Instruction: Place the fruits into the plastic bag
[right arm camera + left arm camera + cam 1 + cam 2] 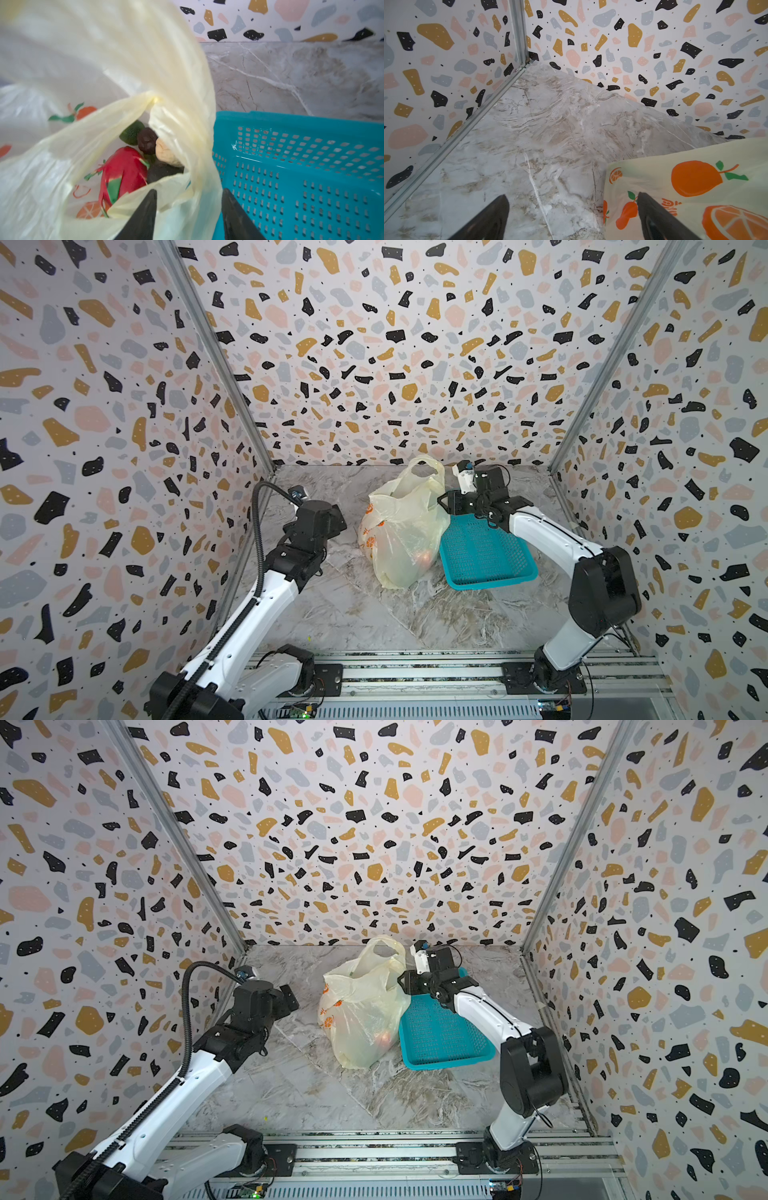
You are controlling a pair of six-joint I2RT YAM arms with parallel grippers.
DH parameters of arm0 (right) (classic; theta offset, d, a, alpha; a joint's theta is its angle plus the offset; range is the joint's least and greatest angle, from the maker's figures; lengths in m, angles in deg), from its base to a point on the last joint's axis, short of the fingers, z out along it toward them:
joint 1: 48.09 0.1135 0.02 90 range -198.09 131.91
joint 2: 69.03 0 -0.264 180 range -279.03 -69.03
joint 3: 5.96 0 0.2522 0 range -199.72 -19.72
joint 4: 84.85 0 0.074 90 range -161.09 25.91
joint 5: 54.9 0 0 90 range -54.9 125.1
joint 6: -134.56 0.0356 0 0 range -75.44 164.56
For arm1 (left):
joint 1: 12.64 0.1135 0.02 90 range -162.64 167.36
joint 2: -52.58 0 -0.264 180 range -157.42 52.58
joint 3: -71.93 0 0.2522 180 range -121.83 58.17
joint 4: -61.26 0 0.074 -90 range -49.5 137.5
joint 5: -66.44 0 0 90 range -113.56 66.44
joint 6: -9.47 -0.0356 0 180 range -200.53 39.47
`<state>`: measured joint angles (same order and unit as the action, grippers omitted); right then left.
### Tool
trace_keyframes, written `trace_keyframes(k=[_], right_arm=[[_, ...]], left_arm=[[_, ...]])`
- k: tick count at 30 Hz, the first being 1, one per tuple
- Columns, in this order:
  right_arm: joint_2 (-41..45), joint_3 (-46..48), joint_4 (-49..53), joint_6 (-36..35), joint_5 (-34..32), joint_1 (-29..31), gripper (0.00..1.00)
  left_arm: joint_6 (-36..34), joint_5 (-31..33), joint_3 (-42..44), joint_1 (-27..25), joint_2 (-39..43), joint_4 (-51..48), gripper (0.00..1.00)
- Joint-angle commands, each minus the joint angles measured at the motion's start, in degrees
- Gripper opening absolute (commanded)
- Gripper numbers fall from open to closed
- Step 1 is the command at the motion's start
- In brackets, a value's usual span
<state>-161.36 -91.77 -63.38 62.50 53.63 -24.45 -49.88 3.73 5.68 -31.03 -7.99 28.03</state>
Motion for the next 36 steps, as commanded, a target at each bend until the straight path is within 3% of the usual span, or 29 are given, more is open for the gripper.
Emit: trace_keyframes(k=[1, 8, 14, 16, 18, 20, 23, 26, 29, 34, 36], right_arm=[[7.99, 4.26, -2.21, -1.22, 2.31, 0.2, 0.67], [23.94, 16.26, -6.47, -1.72, -1.61, -0.04, 0.8], [37.13, 25.5, -10.71, -0.87, -18.79, -4.49, 0.84], [40.87, 30.23, -13.1, -0.65, -25.72, -7.51, 0.96], [43.07, 36.04, -18.67, -2.89, -30.75, -9.72, 0.99], [44.3, 43.69, -28.1, -6.84, -34.82, -10.17, 0.99], [43.92, 54.18, -42.81, -15.65, -36.17, -10.19, 0.99], [39.56, 57.32, -47.83, -16.05, -41.4, -10.82, 0.99], [33.25, 58.63, -51.69, -14.25, -43.61, -11.5, 0.99], [22.04, 63.28, -68.02, -12.92, -49.04, -12.11, 0.99], [20.9, 62.48, -68.53, -13.94, -44.98, -13.52, 0.99]], left_arm=[[-1.27, 2.96, -0.38, 0.56, -1.23, 0.48, 0.97], [-0.35, 3.35, -0.43, 1.68, -2.34, 0.18, 0.98], [-0.34, 9.16, -2.12, 3.41, -4.24, -2.26, 0.99], [-0.19, 9.56, -2.73, 5.62, -5.6, -2.59, 1.0], [0.41, 10.61, -3.67, 8.0, -7.74, -3.21, 0.99], [2.81, 16.58, -4.06, 8.96, -9.91, -3.51, 0.99], [0.33, 25.01, 0.47, 9.03, -10.81, 4.77, 0.99], [-1.68, 32.65, 6.83, 9.12, -11.45, 14.83, 1.0], [-4.49, 34.92, 9.94, 9.08, -14.76, 20.48, 0.99], [-11.15, 37.04, 16.11, 9.18, -19.36, 33.32, 1.0], [-13.87, 36.97, 18.79, 9.18, -19.86, 39.14, 1.0]])
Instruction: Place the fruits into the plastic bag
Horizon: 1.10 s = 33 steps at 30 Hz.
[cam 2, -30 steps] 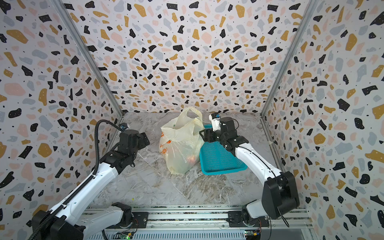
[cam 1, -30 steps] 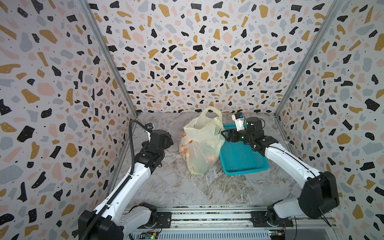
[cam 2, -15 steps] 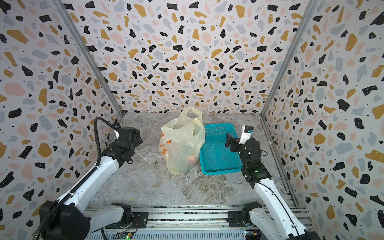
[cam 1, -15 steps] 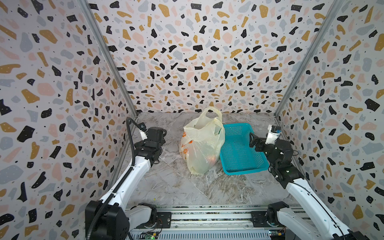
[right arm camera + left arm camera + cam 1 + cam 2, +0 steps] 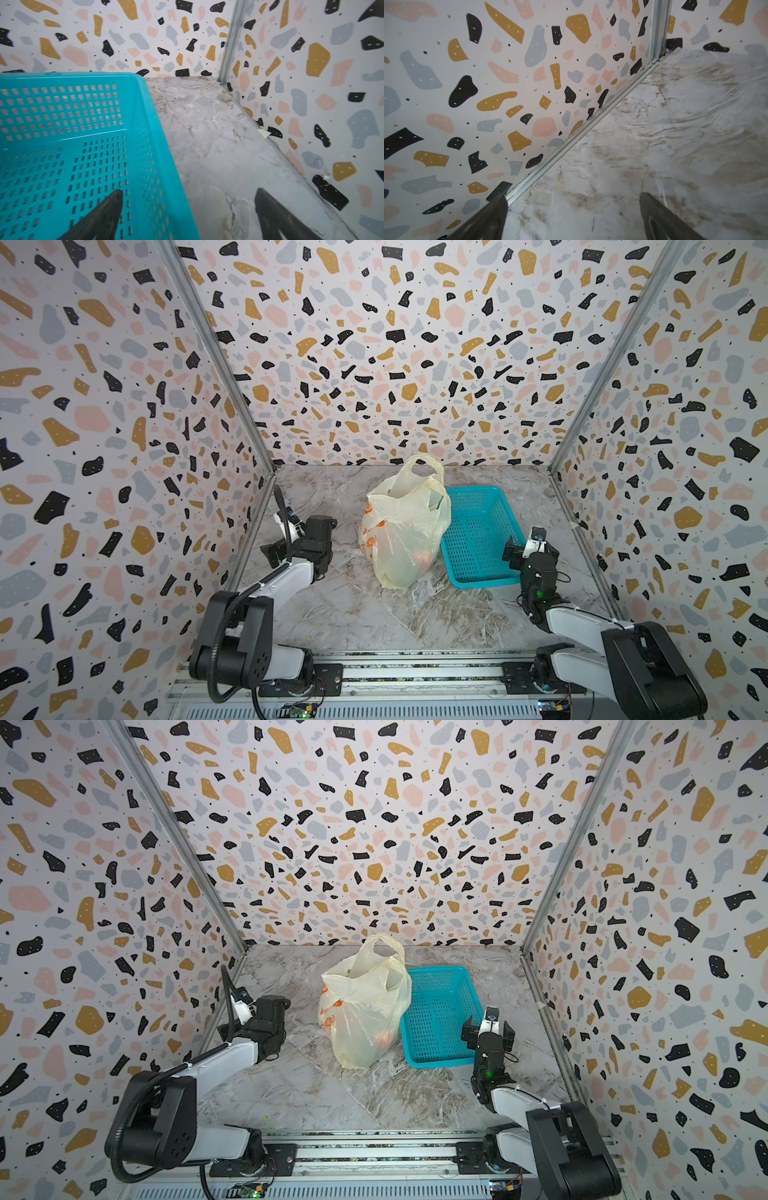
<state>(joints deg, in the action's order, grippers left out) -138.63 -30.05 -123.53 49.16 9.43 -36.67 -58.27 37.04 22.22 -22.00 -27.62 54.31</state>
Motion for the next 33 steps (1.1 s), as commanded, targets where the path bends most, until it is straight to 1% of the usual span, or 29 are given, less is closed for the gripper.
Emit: trace_keyframes(k=[1, 3, 4, 5, 6, 8, 10, 11, 13, 14, 16, 17, 18, 19, 20, 21, 23, 24, 25, 33], right_arm=[[-2.63, 1.23, -10.85, -0.1, 1.22, -2.37, 0.99], [-6.58, 3.43, -18.91, 0.11, 9.13, -6.03, 0.99], [-9.82, 4.46, -25.63, 0.2, 12.38, -7.81, 0.99], [-12.01, 3.71, -26.76, -0.3, 17.01, -9.33, 0.99], [-12.7, 1.97, -21.33, -1.51, 21.54, -9.39, 0.99], [-16.87, 1.49, -27.76, -3.21, 24.35, -9.2, 0.99], [-15.19, 0.77, -24.09, -3.12, 24.86, -9.26, 0.99], [-15.33, 0.79, -24.09, -3.2, 24.94, -9.23, 0.99], [-15.48, 0.79, -24.05, -3.2, 24.97, -9.31, 0.99], [-15.39, 0.77, -24.07, -3.22, 24.97, -9.28, 0.99], [-15.37, 0.75, -24.06, -3.28, 24.92, -9.3, 0.99], [-15.34, 0.75, -24.03, -3.25, 24.88, -9.28, 0.99], [-15.39, 0.75, -24.05, -3.32, 24.9, -9.27, 0.99], [-15.39, 0.74, -24.02, -3.27, 24.96, -9.25, 0.99], [-15.39, 0.73, -24.05, -3.31, 24.93, -9.29, 0.99], [-15.39, 0.75, -24.07, -3.28, 24.97, -9.3, 0.99], [-15.39, 0.75, -24.05, -3.32, 24.88, -9.24, 0.99], [-15.39, 0.75, -24.08, -3.25, 24.97, -9.24, 0.99], [-15.39, 0.73, -24.09, -3.28, 24.94, -9.27, 0.99], [-15.45, 0.66, -24.05, -3.28, 24.87, -9.24, 0.99]], left_arm=[[-6.09, 3.73, 3.56, 0.22, 0.07, 14.94, 1.0], [-6.25, 2.99, 6.42, 0.87, 0.85, 18.96, 1.0], [-6.19, 2.25, 7.59, 1.31, 1.14, 20.46, 0.99], [-6.18, 1.66, 8.61, 1.75, 1.43, 22.06, 1.0], [-6.52, 1.0, 9.44, 2.11, 1.52, 23.51, 0.99], [-8.25, -0.52, 10.27, 2.33, 0.96, 26.52, 0.99], [-10.23, -2.13, 10.75, 2.33, -0.42, 29.57, 0.99], [-11.25, -2.73, 10.89, 2.42, -1.51, 31.79, 0.99], [-12.31, -3.66, 9.33, 2.5, -3.25, 31.98, 1.0], [-13.72, -4.64, 9.56, 2.57, -3.97, 34.35, 0.99], [-16.44, -9.11, 11.08, 2.63, -3.97, 39.66, 1.0], [-16.74, -12.62, 12.7, 2.93, -3.59, 42.31, 1.0], [-18.55, -17.14, 16.46, 3.12, -4.1, 49.64, 0.99], [-20.28, -18.43, 19.03, 3.13, -4.56, 57.08, 1.0], [-20.05, -20.1, 20.76, 3.2, -3.24, 58.69, 1.0], [-19.75, -21.31, 22.08, 3.21, -1.37, 57.97, 1.0], [-22.43, -26.64, 25.62, 3.3, -1.99, 65.09, 0.98], [-24.09, -30.17, 26.54, 3.3, -2.52, 67.23, 1.0], [-24.83, -31.79, 26.86, 3.35, -2.62, 68.02, 1.0], [-24.18, -30.71, 25.71, 3.3, -3.07, 66.18, 1.0]])
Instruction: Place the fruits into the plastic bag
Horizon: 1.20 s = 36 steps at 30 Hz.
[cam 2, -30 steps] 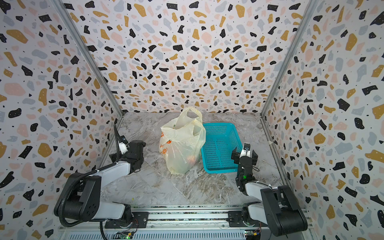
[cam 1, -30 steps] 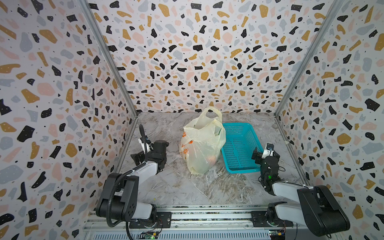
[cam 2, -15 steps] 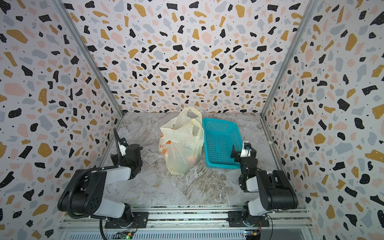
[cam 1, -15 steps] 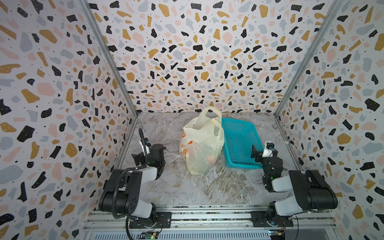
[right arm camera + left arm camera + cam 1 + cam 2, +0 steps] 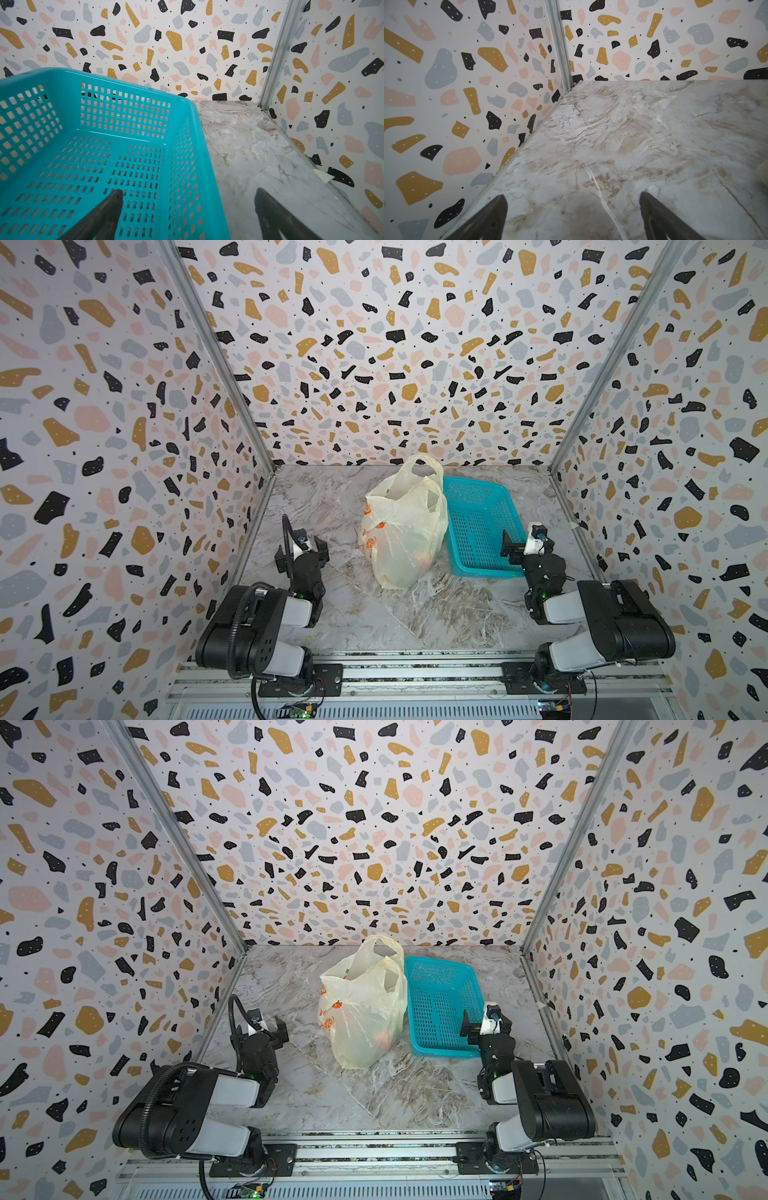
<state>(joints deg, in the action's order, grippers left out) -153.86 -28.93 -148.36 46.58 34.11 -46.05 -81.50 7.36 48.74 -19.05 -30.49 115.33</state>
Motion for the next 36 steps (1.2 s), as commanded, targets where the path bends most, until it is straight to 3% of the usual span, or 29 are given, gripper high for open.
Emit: trace_keyframes(k=[1, 6, 8, 11, 36], right_arm=[[-0.2, -0.48, 0.76, -0.73, 0.19, 0.08, 0.99], [-0.17, -0.6, 0.77, -0.7, 0.2, 0.17, 0.99], [-0.25, -2.11, 5.15, -1.19, -0.09, 0.48, 0.99], [-0.81, -2.1, 4.28, -2.68, -5.42, 3.59, 0.99], [-0.77, -2.7, 5.73, -2.61, -2.96, 2.56, 0.99]], left_arm=[[-0.76, -0.67, -1.01, 0.36, -0.57, 5.15, 1.0], [0.01, -1.2, -1.38, 1.15, -1.37, 5.07, 1.0], [0.09, -1.62, -1.47, 1.36, -1.25, 4.79, 1.0], [0.35, -1.12, -1.47, 1.43, -1.11, 4.76, 0.99], [0.62, -0.46, -1.29, 1.41, -0.84, 4.76, 1.0]])
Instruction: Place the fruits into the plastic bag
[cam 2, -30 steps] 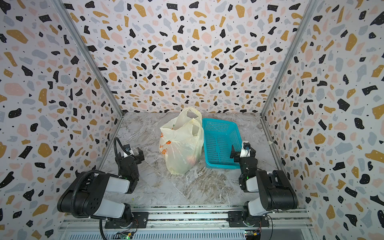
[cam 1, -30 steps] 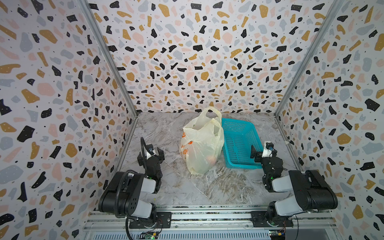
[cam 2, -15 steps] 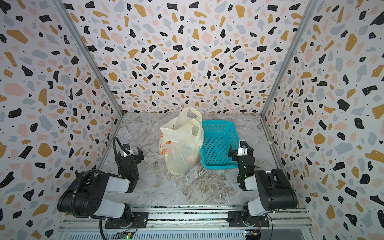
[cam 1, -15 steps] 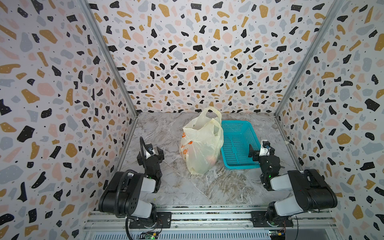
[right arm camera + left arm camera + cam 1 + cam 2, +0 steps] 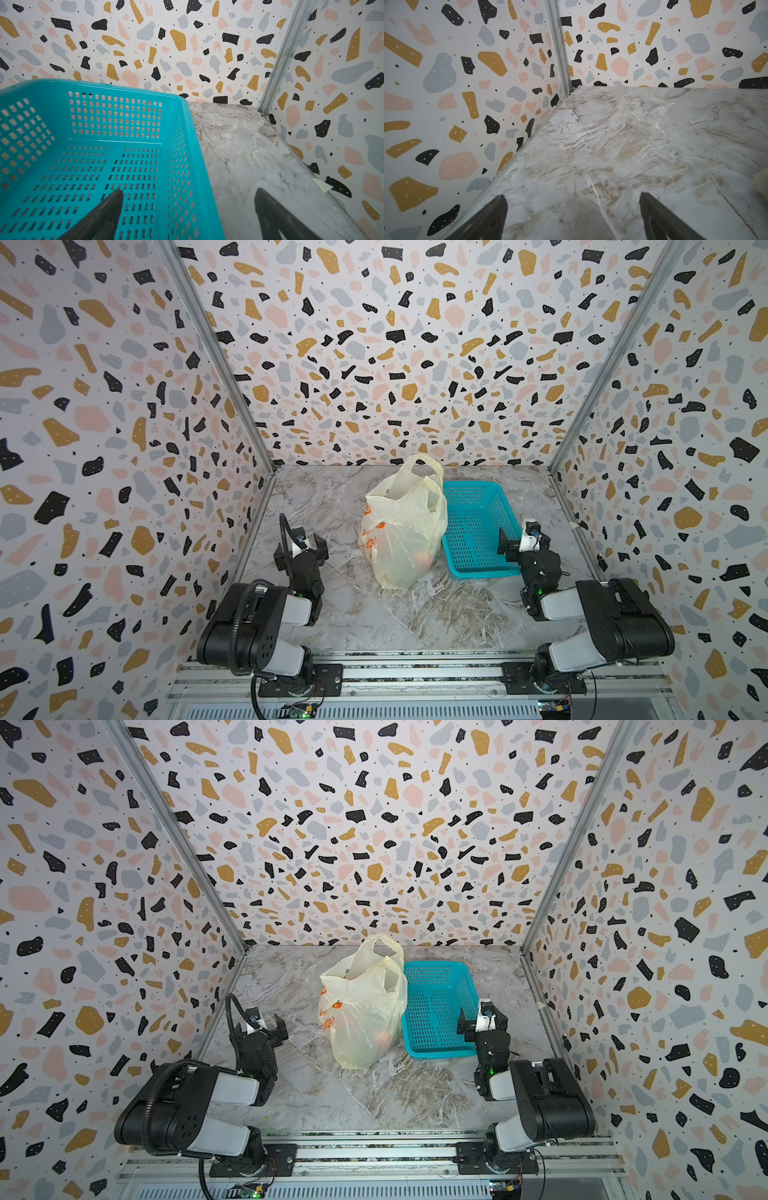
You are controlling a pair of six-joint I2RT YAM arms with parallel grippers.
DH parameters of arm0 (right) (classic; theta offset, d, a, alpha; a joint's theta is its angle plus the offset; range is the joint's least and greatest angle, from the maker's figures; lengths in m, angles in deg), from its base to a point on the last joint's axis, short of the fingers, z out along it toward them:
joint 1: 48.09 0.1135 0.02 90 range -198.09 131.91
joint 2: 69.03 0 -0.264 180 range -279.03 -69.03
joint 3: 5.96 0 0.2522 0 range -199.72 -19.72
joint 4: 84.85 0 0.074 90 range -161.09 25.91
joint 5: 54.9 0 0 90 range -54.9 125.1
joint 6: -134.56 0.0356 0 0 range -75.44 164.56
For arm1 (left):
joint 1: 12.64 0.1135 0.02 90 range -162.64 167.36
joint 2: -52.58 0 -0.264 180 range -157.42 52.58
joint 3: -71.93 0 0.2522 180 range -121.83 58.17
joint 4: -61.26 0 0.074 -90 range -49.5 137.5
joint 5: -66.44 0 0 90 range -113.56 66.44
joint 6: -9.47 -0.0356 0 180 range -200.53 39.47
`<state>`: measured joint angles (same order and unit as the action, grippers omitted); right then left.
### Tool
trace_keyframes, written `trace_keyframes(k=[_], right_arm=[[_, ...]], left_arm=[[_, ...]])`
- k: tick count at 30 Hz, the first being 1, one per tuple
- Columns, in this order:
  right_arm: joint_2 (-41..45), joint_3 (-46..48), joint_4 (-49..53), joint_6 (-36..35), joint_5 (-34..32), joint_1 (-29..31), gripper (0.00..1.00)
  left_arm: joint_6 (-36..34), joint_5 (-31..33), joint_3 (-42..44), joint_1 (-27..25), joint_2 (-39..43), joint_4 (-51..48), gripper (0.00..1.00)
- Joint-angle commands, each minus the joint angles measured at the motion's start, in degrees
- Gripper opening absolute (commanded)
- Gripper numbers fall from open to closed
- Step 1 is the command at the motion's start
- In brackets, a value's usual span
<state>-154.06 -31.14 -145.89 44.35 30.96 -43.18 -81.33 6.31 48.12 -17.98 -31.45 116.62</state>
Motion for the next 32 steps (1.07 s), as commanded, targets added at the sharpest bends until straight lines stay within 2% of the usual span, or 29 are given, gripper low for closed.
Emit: trace_keyframes(k=[1, 20, 32], right_arm=[[-0.57, -0.53, 3.26, -0.32, 0.18, -0.32, 0.99], [-0.64, -0.54, 3.26, -0.32, 0.34, -0.35, 0.99], [-0.48, -0.49, 3.19, 0.01, 2.75, -1.38, 0.99]], left_arm=[[0.45, 0.58, -0.68, 0.33, 0.1, 3.48, 1.0], [0.42, 0.54, -0.72, 0.33, 0.01, 3.48, 0.99], [0.45, 0.38, -0.92, 0.35, 0.06, 3.04, 1.0]])
